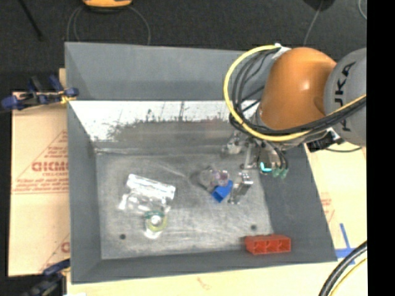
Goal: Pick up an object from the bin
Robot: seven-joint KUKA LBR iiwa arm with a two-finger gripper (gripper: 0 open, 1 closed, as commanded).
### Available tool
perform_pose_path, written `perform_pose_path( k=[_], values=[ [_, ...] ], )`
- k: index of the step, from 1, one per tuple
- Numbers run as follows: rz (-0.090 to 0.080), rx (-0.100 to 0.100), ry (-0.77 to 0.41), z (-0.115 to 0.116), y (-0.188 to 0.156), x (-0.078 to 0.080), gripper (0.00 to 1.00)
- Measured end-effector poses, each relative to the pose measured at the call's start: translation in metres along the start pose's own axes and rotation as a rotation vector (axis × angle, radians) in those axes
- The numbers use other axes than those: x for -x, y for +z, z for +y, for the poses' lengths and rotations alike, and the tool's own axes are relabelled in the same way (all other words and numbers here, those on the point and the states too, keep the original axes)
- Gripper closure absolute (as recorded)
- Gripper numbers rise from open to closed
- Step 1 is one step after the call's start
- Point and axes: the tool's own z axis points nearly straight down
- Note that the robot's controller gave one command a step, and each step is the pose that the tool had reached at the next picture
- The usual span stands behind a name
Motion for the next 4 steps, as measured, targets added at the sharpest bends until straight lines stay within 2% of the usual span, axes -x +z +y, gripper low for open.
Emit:
perform_pose_path(
  k=[1,2,3,4],
  values=[
    [-0.013,-0.001,-0.036,-0.016,0.146,0.059,0.0],
    [-0.012,0.0,0.059,-0.033,0.116,0.062,0.0],
    [-0.011,-0.003,-0.02,-0.029,0.117,0.062,0.0],
    [-0.013,-0.005,-0.123,-0.022,0.144,0.06,0.0]
  ],
)
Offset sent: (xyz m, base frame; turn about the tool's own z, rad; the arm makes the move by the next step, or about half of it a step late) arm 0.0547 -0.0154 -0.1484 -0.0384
